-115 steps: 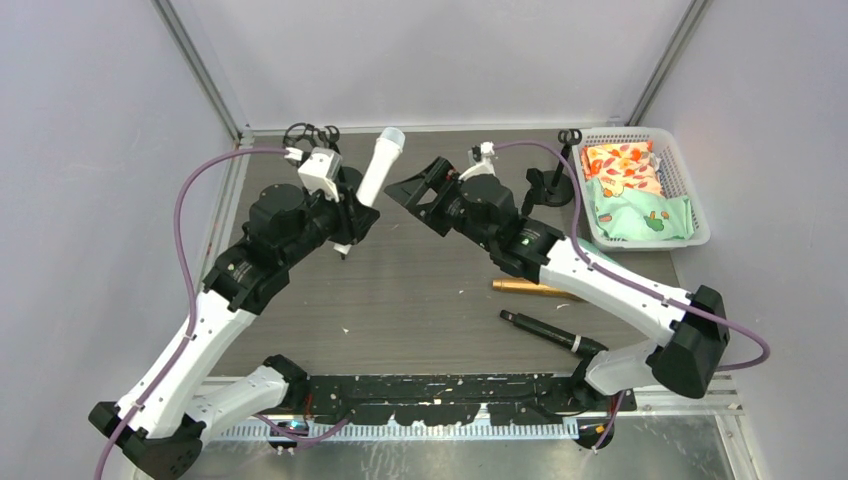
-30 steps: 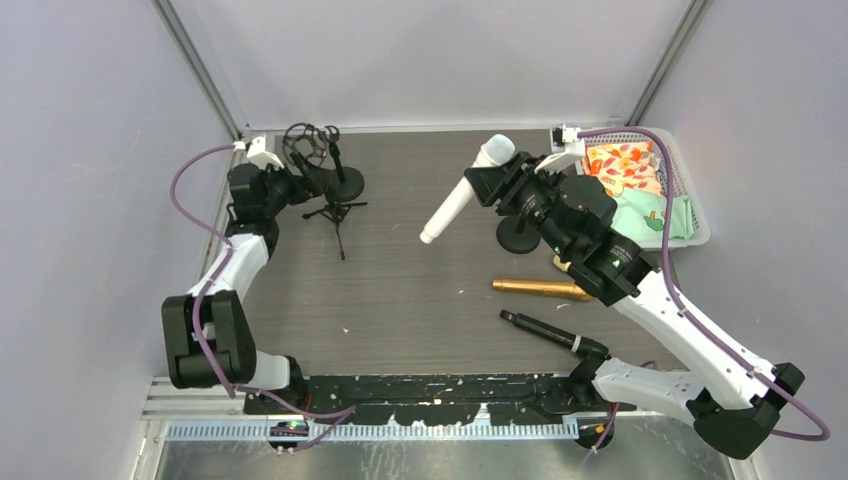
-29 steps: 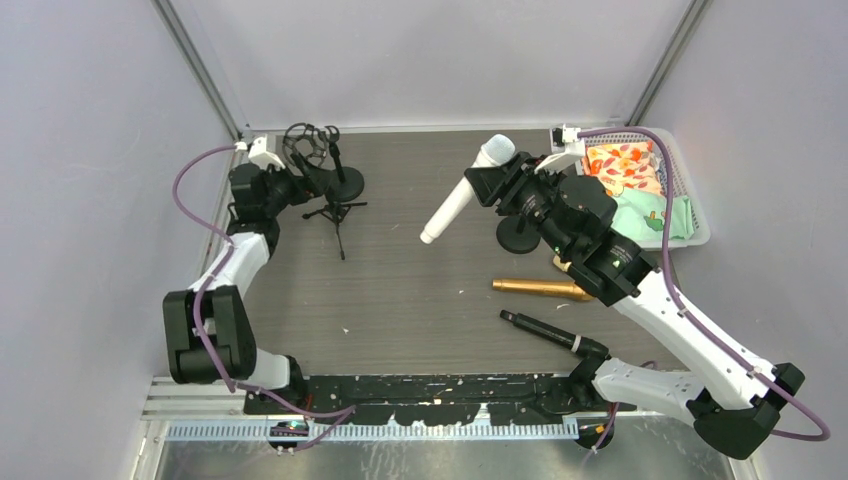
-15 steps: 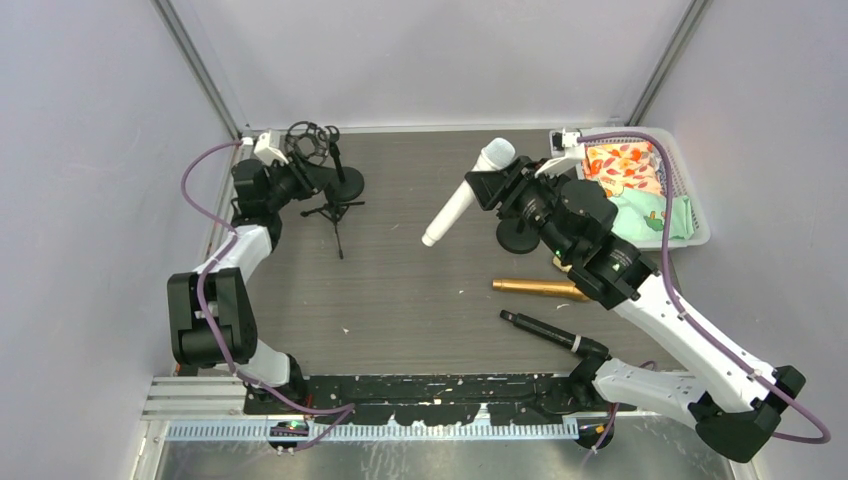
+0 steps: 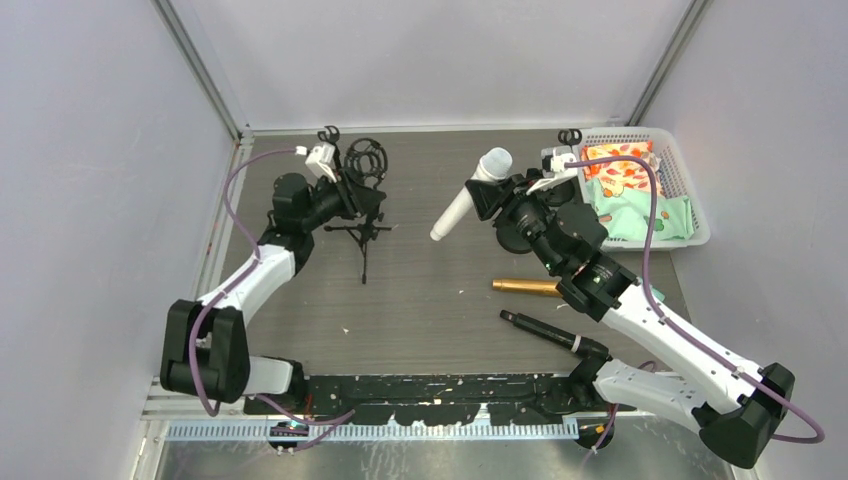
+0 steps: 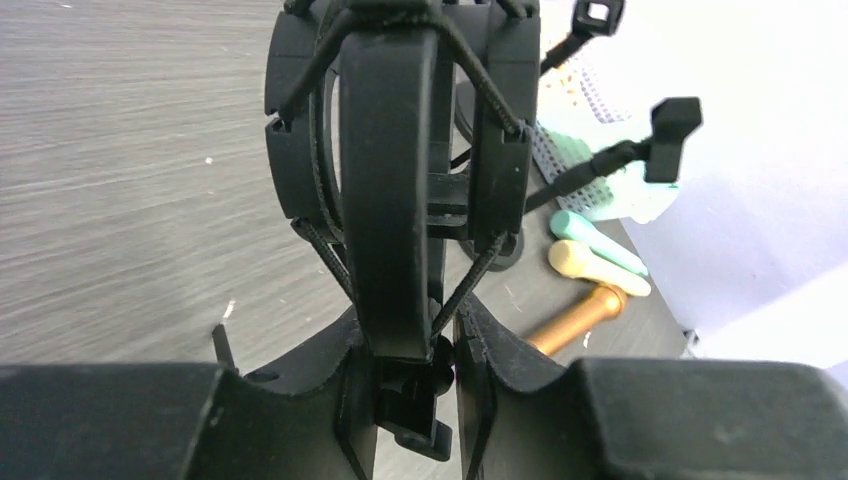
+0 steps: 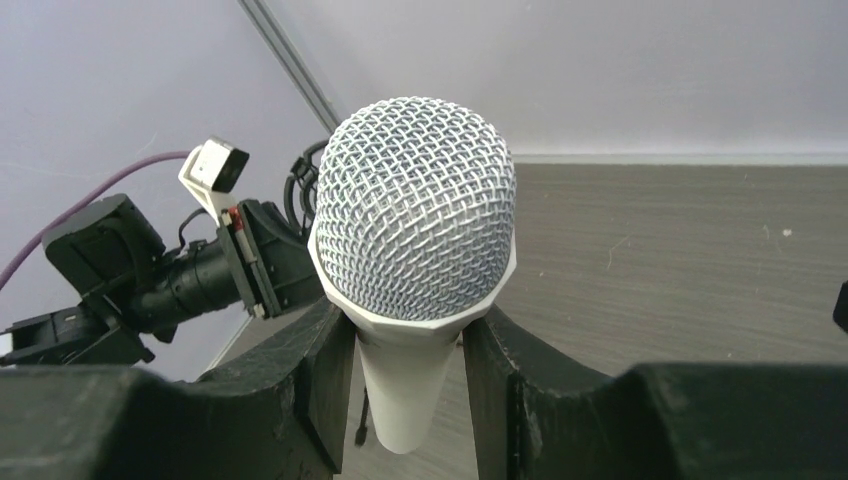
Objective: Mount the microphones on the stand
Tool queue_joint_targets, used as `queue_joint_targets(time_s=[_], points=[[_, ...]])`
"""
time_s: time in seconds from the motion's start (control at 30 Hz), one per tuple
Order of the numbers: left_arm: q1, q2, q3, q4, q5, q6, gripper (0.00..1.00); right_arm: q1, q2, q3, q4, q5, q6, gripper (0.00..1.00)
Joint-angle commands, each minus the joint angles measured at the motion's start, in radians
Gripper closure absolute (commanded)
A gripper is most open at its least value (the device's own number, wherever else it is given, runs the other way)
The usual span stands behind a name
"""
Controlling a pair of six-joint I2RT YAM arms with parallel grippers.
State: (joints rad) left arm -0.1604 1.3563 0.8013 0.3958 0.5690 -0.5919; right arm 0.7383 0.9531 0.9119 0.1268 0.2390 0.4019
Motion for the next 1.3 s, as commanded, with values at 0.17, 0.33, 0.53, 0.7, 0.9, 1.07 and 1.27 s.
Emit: queue_joint_targets(time_s=[0.17, 0.33, 0.53, 0.7, 0.9, 1.07, 1.27], points=[[-0.096, -0.144, -0.085, 0.036, -0.037, -0.015, 1.00, -0.001, -0.026, -0.049, 0.288, -0.045, -0.167, 0.99], [-0.109, -0.199, -0.129, -0.001, -0.049, -0.018, 0.99, -0.001, -0.014, -0.047, 0.298, -0.108, -0.228, 0.97], [-0.122, -0.222, -0.136, -0.022, -0.014, -0.034, 1.00, -0.001, 0.001, -0.052, 0.322, -0.157, -0.322, 0.99], [-0.136, -0.235, -0.142, -0.026, -0.008, -0.048, 0.99, -0.001, 0.028, -0.055, 0.372, -0.192, -0.372, 0.99], [-0.137, -0.237, -0.138, -0.031, 0.013, -0.057, 1.00, -0.001, 0.073, -0.019, 0.427, -0.266, -0.396, 0.99], [-0.137, -0.243, -0.137, -0.034, 0.028, -0.070, 1.00, -0.001, 0.095, 0.002, 0.464, -0.300, -0.463, 0.99], [-0.139, -0.251, -0.146, -0.025, 0.032, -0.089, 1.00, -0.002, 0.100, -0.004, 0.505, -0.322, -0.514, 0.99]])
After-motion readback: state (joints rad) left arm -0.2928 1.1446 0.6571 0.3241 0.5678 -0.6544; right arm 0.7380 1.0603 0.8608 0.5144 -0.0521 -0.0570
